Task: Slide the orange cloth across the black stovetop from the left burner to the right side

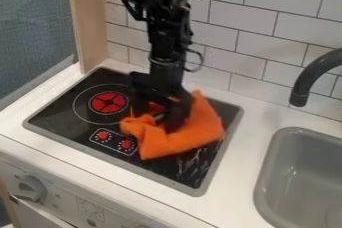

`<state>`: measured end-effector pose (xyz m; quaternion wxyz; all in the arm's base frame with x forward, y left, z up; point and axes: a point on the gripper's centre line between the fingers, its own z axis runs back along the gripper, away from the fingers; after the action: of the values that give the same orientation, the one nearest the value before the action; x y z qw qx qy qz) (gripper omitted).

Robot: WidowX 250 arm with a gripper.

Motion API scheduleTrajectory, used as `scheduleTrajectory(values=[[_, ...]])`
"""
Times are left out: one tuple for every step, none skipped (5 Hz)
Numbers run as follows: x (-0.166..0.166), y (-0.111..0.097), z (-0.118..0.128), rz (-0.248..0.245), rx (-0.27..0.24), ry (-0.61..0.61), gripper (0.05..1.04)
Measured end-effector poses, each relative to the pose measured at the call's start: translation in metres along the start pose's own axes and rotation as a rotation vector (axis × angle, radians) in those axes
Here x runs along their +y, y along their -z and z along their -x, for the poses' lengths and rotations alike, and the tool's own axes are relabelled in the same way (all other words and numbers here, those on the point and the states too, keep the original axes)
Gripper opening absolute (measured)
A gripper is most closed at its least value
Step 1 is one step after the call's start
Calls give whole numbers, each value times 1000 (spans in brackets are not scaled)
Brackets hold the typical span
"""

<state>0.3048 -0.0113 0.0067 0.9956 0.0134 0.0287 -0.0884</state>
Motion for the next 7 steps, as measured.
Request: scheduleTrajectory(values=[[-10, 0, 4, -9, 0, 23, 999], [-9, -1, 6, -24, 13, 0, 999], [-12, -6, 13, -66, 45, -39, 999], [-13, -10, 17, -55, 58, -52, 999], [-14, -22, 22, -38, 58, -61, 999], [-10, -44, 25, -26, 24, -73, 999], [-9, -65, 31, 1, -21, -82, 999]])
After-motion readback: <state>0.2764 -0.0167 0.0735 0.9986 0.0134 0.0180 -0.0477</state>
